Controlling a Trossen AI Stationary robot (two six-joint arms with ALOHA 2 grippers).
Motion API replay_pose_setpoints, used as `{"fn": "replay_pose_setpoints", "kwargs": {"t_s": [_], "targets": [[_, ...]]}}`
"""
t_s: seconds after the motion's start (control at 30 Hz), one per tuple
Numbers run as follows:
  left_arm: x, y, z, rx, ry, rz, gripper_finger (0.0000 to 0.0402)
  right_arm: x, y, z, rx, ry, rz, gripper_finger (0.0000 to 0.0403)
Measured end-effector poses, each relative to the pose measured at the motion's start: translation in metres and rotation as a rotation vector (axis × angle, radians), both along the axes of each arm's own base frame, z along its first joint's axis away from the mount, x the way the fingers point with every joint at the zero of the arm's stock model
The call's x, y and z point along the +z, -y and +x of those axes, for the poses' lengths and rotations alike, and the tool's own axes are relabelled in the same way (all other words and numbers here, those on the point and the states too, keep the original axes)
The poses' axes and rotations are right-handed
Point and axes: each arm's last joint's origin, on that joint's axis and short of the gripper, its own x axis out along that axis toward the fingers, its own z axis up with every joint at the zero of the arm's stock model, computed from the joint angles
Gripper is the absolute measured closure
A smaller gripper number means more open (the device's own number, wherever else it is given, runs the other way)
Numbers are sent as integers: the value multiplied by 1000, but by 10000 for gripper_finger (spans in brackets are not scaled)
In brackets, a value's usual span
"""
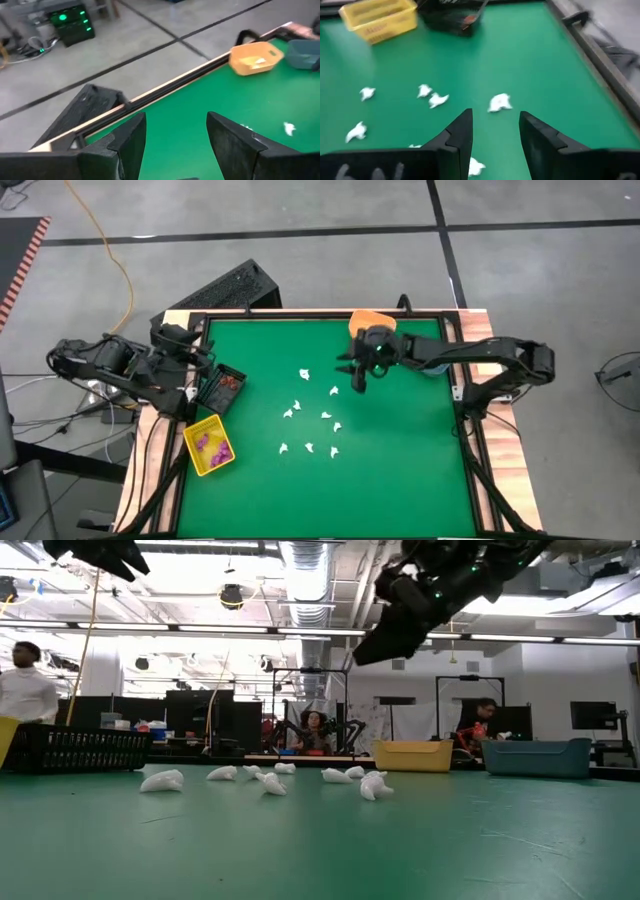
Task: Sort Halloween decoration
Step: Put the white ghost toy into the light orange bin
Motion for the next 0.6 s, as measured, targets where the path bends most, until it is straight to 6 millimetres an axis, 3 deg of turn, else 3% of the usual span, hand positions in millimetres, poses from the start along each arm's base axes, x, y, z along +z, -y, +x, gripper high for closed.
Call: {"fn": "replay_pose_setpoints", "kwargs": {"t_s": [0.23,0.4,0.6], "targets": [[-23,5,-17,-122,200,-53,202,-31,-12,29,56,-23,11,249],[-44,11,-13,-197,302,-93,202,-50,-18,41,82,-58,21,249],[-63,15,-7,-201,294,-121,202,-76,-24,51,159,-134,16,249]]}}
